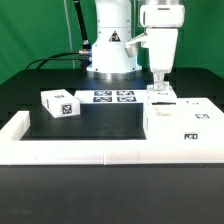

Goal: Assemble cabinet

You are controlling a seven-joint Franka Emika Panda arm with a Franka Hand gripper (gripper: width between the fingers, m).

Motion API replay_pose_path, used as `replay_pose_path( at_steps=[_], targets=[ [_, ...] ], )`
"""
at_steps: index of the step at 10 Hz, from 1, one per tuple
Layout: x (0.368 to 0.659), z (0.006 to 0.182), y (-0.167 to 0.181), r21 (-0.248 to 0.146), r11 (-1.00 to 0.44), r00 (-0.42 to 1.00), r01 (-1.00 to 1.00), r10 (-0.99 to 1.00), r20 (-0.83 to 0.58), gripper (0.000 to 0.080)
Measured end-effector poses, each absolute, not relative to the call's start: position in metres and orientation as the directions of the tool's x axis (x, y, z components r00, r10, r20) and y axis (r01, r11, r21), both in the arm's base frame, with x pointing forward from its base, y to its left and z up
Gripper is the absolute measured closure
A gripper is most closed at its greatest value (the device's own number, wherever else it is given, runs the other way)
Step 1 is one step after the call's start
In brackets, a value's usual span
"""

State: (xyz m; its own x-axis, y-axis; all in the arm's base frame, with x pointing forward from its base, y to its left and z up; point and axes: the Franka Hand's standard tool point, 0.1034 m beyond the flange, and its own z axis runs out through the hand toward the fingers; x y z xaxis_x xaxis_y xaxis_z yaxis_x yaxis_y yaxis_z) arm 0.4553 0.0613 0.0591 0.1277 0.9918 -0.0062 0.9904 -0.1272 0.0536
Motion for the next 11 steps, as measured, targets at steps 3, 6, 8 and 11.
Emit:
replay_pose_path(
  at_steps=[3, 6, 8, 11],
  targets=[
    [0.4553, 0.0590, 0.0613, 0.054, -0.127, 0.128, 0.990, 0.992, -0.006, 0.0729],
    [0.4568, 0.0546, 0.0576, 0.040, -0.080, 0.081, 0.996, 0.997, -0.012, 0.0729],
    [0.4571, 0.0542, 0.0562, 0.039, -0.079, 0.079, 0.996, 0.997, -0.012, 0.0729],
    [0.4623, 0.0543, 0.0558, 0.044, -0.067, 0.067, 0.997, 0.998, -0.010, 0.0729]
  ],
)
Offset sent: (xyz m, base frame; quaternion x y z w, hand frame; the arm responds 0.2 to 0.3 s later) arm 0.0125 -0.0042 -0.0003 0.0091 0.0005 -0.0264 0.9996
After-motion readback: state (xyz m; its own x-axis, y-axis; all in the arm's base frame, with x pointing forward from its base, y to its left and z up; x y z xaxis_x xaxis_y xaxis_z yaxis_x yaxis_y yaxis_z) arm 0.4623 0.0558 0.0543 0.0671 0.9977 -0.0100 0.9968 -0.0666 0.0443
